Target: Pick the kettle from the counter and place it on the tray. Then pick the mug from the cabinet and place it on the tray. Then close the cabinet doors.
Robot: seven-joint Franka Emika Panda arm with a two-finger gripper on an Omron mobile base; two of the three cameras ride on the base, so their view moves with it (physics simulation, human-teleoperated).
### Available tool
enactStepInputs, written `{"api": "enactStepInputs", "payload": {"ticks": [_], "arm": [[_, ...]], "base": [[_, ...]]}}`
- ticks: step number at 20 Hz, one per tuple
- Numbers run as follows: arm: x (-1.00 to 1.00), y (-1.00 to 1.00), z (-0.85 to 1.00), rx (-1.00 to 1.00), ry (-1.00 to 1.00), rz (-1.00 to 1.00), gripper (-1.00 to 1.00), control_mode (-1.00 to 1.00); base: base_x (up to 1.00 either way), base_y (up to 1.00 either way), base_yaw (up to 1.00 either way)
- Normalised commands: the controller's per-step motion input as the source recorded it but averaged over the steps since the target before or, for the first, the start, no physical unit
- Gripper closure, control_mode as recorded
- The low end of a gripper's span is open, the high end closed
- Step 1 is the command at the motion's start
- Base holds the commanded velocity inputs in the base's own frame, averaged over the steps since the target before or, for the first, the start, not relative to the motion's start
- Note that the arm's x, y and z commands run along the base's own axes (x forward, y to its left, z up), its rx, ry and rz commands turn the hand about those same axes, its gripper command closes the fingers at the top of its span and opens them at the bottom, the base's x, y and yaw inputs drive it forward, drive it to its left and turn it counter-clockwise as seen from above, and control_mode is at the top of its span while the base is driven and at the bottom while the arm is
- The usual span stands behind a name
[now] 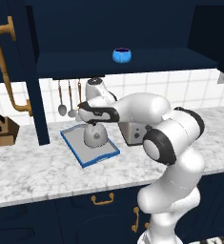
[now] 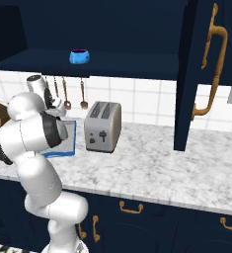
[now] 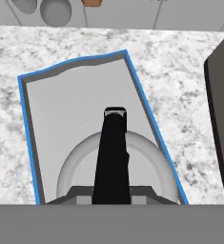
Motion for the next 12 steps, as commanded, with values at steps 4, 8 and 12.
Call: {"api": "enactStepInputs", "payload": {"ticks": [4,8,12], "arm": [[0.29,0.13,-0.20,0.00,0.00,-0.05,1.00,-1.00],[0.09,0.16,-0.28,0.00,0.00,-0.02,1.00,-1.00],[0.15,0.03,-0.28,0.00,-0.02,-0.03,1.00,-1.00]], "base": [[0.00,0.00,0.00],[0.00,0.00,0.00],[0.00,0.00,0.00]]}}
